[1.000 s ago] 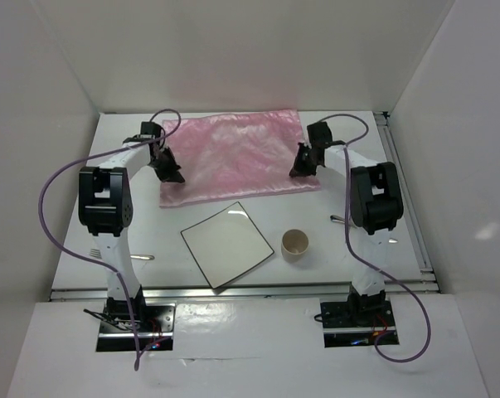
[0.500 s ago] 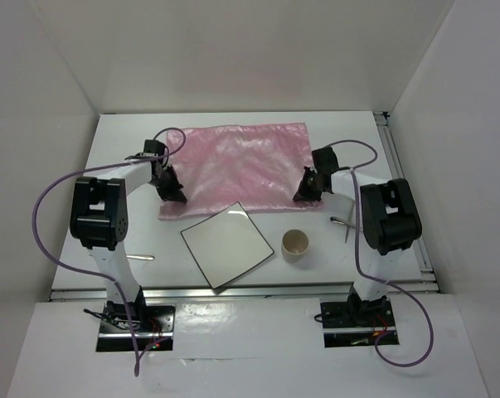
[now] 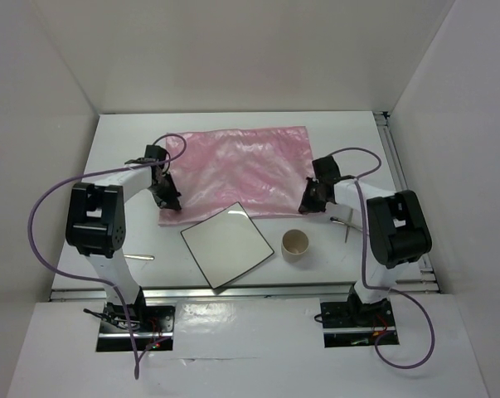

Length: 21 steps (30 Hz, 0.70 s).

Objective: Set the dinner table for one person

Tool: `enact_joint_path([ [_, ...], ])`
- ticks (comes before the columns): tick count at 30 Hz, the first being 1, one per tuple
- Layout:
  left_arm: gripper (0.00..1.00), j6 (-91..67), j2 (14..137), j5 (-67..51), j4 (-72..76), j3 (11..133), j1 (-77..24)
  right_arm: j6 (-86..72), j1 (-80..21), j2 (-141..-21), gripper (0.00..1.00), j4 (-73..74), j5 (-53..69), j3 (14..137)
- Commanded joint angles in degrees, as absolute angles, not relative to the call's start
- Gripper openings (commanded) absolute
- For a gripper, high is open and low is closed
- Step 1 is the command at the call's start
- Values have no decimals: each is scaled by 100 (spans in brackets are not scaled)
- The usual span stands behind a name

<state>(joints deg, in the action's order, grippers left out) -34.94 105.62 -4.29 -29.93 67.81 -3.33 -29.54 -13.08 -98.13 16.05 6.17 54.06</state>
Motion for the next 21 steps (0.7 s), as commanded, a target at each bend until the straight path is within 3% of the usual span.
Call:
enact_joint_path([
  [1,0,-3472,10188,-141,-3261,6706,-325,-2856,-1424,-9466,0,2021,369,5335],
  [4,1,-3472,9941,-79,-3532,6925,-378,-2856,-1546,-9238,0,2161,369,5457],
  [6,12,-3419,9651,62,-3821,7153,-439,-2795,-1625,-9132,0,2320,369,5711],
  [10,45,-3366,8984,307,-4235,7505,-492,-2743,-1819,-8799,24,2671,316,6308],
  [11,51,-3305,8826,386,-4289,7506,-492,-2742,-1819,-8720,37,2672,316,6415],
  [12,64,-3305,8659,387,-4289,7506,-553,-2690,-1872,-8562,42,2741,316,6512],
  [13,68,-3244,8483,387,-4289,7375,-554,-2689,-1872,-8482,51,2794,264,6652],
  [16,74,-3243,7727,-208,-3913,6509,-554,-2637,-1977,-8140,72,2795,264,6715],
  [21,75,-3838,6480,-2017,-2054,4477,-492,-2637,-2030,-7665,82,2979,264,6443],
])
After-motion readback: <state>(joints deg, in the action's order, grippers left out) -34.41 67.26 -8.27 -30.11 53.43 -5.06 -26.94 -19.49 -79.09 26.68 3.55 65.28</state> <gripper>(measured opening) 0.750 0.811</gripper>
